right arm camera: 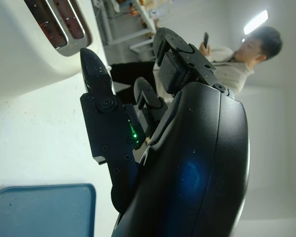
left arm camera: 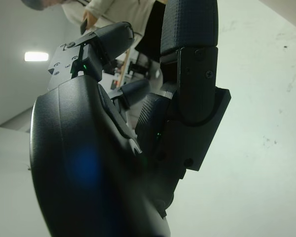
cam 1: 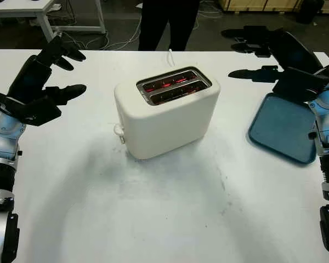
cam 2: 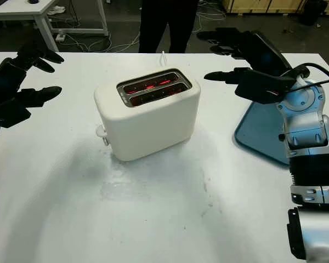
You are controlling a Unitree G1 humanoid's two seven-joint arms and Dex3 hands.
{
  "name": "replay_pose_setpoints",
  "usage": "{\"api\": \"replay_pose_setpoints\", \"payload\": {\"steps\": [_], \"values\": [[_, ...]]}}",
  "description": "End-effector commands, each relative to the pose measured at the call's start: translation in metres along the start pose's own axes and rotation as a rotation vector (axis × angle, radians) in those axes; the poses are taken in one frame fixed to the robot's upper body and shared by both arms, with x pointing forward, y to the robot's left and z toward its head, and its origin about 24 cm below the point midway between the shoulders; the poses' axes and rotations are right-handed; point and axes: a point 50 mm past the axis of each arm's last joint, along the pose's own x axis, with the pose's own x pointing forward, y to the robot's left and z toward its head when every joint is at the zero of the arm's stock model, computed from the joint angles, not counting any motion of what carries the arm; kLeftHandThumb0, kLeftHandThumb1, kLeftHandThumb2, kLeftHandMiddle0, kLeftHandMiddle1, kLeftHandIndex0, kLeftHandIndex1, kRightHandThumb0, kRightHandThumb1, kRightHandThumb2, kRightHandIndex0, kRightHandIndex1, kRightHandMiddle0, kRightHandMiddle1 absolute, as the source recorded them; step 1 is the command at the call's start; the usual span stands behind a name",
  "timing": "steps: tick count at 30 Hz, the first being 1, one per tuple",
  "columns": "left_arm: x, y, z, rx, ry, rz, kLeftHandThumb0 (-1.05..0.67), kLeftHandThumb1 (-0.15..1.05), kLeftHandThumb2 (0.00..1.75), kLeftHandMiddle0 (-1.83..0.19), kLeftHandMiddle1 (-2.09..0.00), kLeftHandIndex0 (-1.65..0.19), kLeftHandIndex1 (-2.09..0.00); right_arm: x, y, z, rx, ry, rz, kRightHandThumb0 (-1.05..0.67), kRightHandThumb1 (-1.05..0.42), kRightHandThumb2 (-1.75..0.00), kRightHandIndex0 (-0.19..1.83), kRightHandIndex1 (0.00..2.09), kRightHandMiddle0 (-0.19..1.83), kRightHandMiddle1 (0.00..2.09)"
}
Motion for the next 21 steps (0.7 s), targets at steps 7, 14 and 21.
{"api": "replay_pose_setpoints", "payload": {"steps": [7, 14, 21], "values": [[-0.0015, -0.0017, -0.0003, 0.000, 0.004, 0.003, -1.05, 0.92, 0.46, 0.00, -1.54, 0.00, -1.35, 0.0006, 0.0003, 0.0020, 0.005, -0.016, -0.010, -0.35, -0.84, 0.00, 0.55, 0.00, 0.52, 0.00], [-0.0017, -0.0017, -0.0007, -0.002, 0.001, 0.005, -1.05, 0.92, 0.46, 0.00, -1.53, 0.00, -1.35, 0.0011, 0.0002, 0.0027, 0.017, -0.005, -0.006, -0.35, -0.84, 0.00, 0.54, 0.00, 0.51, 0.00], [-0.0018, -0.0020, -0.0008, -0.008, -0.001, 0.011, -1.05, 0.92, 0.45, 0.00, -1.54, 0.00, -1.36, 0.0010, 0.0006, 0.0023, 0.012, -0.016, -0.006, -0.36, -0.84, 0.00, 0.54, 0.00, 0.52, 0.00]]}}
